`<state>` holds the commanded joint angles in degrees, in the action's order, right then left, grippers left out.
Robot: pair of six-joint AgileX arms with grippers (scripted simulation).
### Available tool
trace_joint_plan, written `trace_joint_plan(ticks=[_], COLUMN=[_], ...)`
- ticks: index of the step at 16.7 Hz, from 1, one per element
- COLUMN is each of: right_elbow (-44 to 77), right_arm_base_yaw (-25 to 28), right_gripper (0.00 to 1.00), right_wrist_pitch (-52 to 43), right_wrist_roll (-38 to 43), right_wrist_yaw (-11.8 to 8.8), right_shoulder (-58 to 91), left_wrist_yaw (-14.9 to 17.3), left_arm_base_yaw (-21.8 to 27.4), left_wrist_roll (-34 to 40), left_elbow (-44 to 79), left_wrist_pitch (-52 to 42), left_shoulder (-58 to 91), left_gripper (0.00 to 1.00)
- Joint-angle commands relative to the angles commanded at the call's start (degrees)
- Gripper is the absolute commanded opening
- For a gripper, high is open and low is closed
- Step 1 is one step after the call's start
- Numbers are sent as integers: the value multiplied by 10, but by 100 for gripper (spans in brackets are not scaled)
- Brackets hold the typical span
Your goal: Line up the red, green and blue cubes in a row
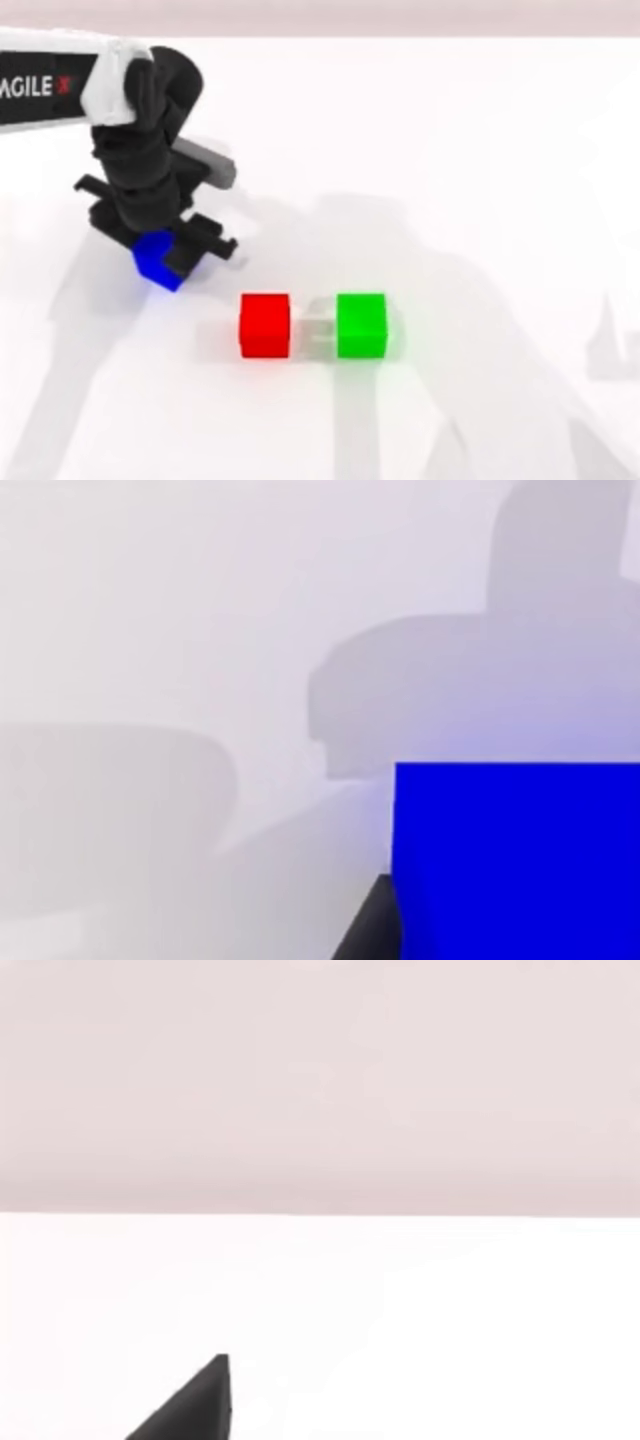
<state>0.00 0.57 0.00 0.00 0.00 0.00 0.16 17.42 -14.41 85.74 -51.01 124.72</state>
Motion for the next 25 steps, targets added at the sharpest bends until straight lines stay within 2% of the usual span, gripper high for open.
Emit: trace_joint_plan(ticks=[7, 14, 20, 22, 25], right_elbow=[0, 0, 0, 0, 0], right_arm_base_yaw=[0, 0, 0, 0, 0], right_gripper=[100, 100, 100, 100, 100], right_wrist_pitch=[0, 0, 0, 0, 0], right_wrist_roll=[0, 0, 0, 0, 0], right_wrist_yaw=[0, 0, 0, 0, 0], right_shoulder=[0, 0, 0, 0, 0], left_wrist_yaw=[1, 1, 0, 0, 0], left_arm_base_yaw=[0, -10, -7, 6, 51], left_wrist_roll=[0, 1, 2, 20, 92], left_elbow=[3, 83, 92, 111, 182], left_wrist_pitch=[-4, -128, -140, -150, -184], left_shoulder=[-5, -45, -50, -37, 4], left_gripper=[0, 0, 0, 0, 0])
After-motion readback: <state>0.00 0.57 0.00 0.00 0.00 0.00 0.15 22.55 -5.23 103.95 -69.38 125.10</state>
